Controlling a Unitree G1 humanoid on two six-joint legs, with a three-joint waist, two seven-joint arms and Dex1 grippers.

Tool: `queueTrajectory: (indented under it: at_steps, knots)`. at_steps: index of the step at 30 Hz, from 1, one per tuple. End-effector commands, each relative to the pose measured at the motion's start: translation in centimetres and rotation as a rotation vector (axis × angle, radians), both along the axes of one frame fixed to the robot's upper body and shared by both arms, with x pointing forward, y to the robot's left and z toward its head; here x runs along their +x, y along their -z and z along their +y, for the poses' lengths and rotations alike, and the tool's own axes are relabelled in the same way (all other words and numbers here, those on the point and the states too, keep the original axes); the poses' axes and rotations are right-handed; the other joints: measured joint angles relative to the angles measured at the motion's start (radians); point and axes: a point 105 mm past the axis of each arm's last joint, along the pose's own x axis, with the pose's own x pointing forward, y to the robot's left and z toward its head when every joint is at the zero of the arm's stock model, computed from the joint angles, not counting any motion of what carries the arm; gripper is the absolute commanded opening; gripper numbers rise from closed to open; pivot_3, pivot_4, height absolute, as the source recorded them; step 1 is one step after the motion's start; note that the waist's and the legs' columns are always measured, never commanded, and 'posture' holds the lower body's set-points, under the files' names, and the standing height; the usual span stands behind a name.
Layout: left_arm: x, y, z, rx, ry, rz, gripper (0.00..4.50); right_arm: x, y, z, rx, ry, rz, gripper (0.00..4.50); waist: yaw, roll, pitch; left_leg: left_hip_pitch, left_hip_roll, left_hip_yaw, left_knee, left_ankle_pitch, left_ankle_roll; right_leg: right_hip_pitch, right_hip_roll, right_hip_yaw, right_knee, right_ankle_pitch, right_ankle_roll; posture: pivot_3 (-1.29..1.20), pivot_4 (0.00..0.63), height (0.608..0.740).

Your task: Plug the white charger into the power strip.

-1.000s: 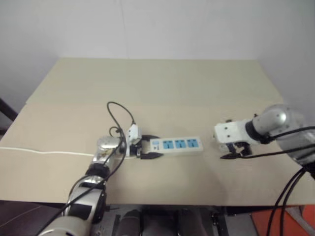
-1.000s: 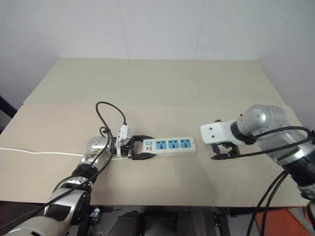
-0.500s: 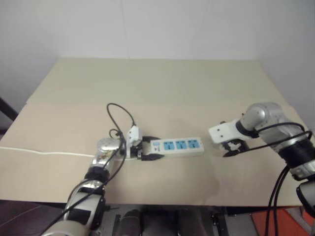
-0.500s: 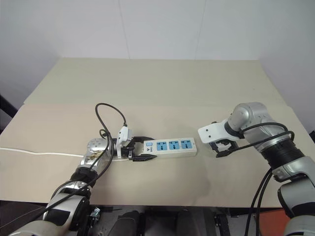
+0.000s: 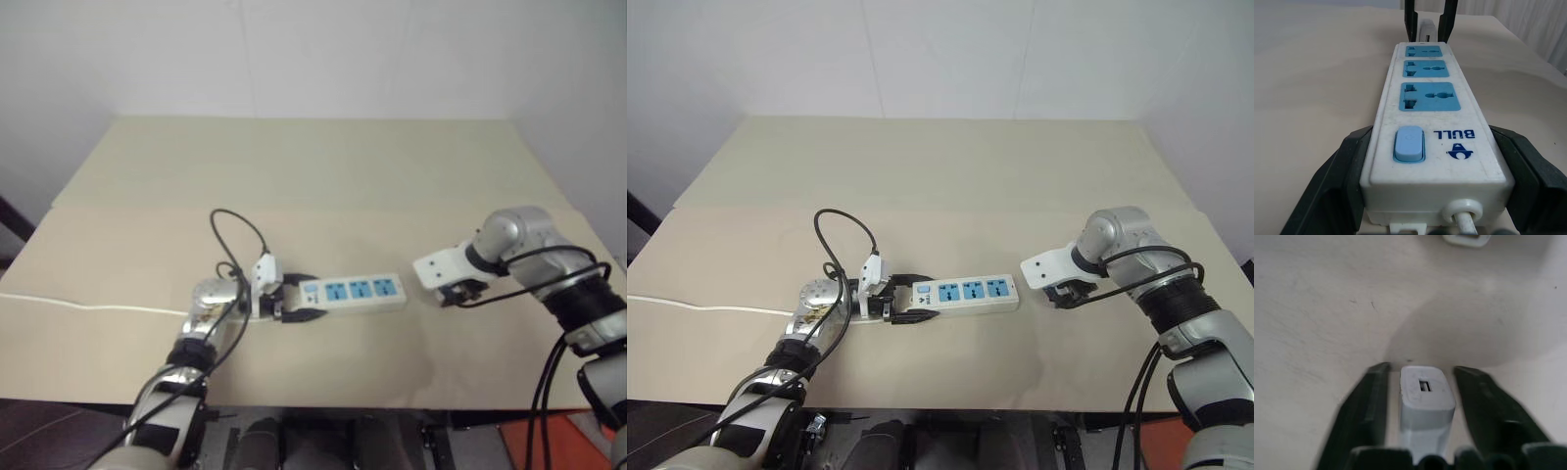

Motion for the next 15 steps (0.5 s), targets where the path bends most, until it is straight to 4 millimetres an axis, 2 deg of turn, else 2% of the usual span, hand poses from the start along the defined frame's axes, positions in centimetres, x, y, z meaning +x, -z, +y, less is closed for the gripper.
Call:
queueTrajectory:
  at_steps: [1, 5, 9, 12, 15]
  knots:
    - [0.0, -0.9, -0.4, -0.028, 0.010, -0.028, 3.28, 0.7, -1.5, 0.2, 0.002, -0.014, -0.061, 1.12, 0.000, 0.000, 0.000, 0.000, 0.000, 0.000, 0.000, 0.000, 0.000, 0.000, 0.000, 0.000, 0.000, 0.000, 0.000, 0.00, 0.150, 0.740]
    - [0.1, -1.0, -0.2, -0.024, 0.007, -0.031, 3.28, 0.5, -2.0, 0.3, 0.001, -0.040, -0.075, 1.12, 0.000, 0.000, 0.000, 0.000, 0.000, 0.000, 0.000, 0.000, 0.000, 0.000, 0.000, 0.000, 0.000, 0.000, 0.000, 0.00, 0.150, 0.740]
    - [0.1, -1.0, -0.1, -0.018, 0.012, -0.038, 3.28, 0.2, -3.9, 1.3, 0.064, -0.052, -0.115, 1.12, 0.000, 0.000, 0.000, 0.000, 0.000, 0.000, 0.000, 0.000, 0.000, -0.001, 0.000, 0.000, 0.000, 0.000, 0.000, 0.00, 0.150, 0.740]
    - [0.2, -1.1, 0.2, -0.005, 0.016, -0.044, 3.28, 0.6, -7.0, 3.3, 0.280, 0.016, -0.183, 1.12, 0.000, 0.000, 0.000, -0.001, 0.000, -0.001, 0.000, 0.000, 0.000, -0.001, 0.000, 0.000, 0.000, 0.000, 0.000, 0.00, 0.150, 0.740]
    - [0.1, -1.1, 0.3, 0.005, 0.028, -0.046, 3.28, 0.2, -11.4, 5.8, 0.645, 0.066, -0.224, 1.12, -0.001, 0.000, 0.000, 0.000, 0.000, -0.004, 0.000, 0.000, 0.000, 0.000, 0.000, 0.000, 0.000, 0.000, 0.000, 0.00, 0.150, 0.740]
